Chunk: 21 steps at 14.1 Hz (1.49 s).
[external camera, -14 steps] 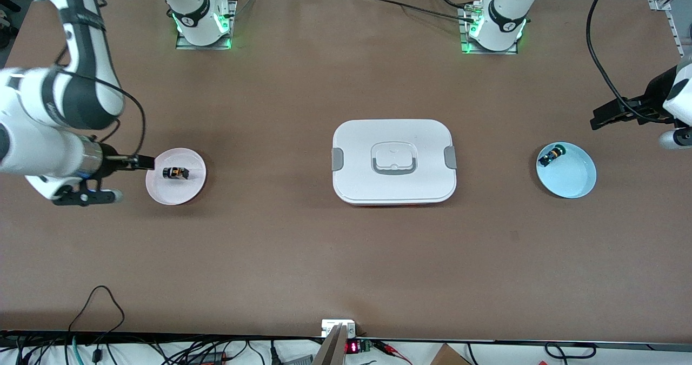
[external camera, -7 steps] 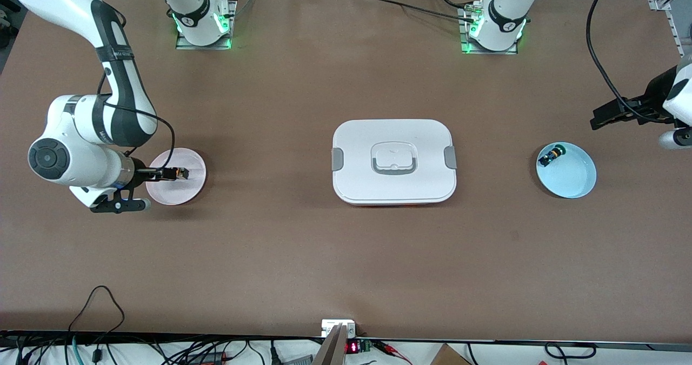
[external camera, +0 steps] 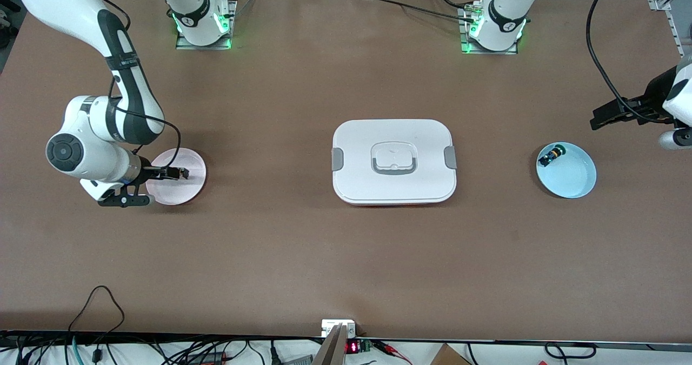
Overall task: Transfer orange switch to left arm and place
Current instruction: 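Move the right gripper down over the orange switch in the white dish, then close the right gripper on the orange switch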
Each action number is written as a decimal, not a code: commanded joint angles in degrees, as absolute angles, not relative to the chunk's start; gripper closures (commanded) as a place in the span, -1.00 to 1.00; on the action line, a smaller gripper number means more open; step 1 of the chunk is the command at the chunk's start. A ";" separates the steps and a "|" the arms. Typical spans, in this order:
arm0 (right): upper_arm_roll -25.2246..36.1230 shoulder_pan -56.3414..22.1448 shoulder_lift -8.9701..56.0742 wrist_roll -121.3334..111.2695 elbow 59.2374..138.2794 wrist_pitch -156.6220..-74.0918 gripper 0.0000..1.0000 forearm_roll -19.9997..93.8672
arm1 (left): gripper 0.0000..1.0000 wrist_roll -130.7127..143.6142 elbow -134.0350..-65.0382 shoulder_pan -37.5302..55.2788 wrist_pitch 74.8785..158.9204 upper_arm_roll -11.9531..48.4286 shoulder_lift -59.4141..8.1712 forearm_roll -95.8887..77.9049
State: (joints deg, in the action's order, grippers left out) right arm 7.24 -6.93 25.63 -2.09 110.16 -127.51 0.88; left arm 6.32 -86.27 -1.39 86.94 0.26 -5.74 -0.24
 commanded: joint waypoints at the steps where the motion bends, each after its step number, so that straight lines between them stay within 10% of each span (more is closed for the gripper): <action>1: 7.03 -6.94 24.70 -2.46 114.86 -132.44 -1.00 1.41 | -1.00 6.15 -84.55 -1.49 86.31 0.44 -6.59 0.09; 21: 7.03 -7.29 26.45 -4.57 122.08 -145.11 -0.99 1.41 | -1.00 6.06 -84.64 -1.58 86.31 0.44 -6.68 -0.26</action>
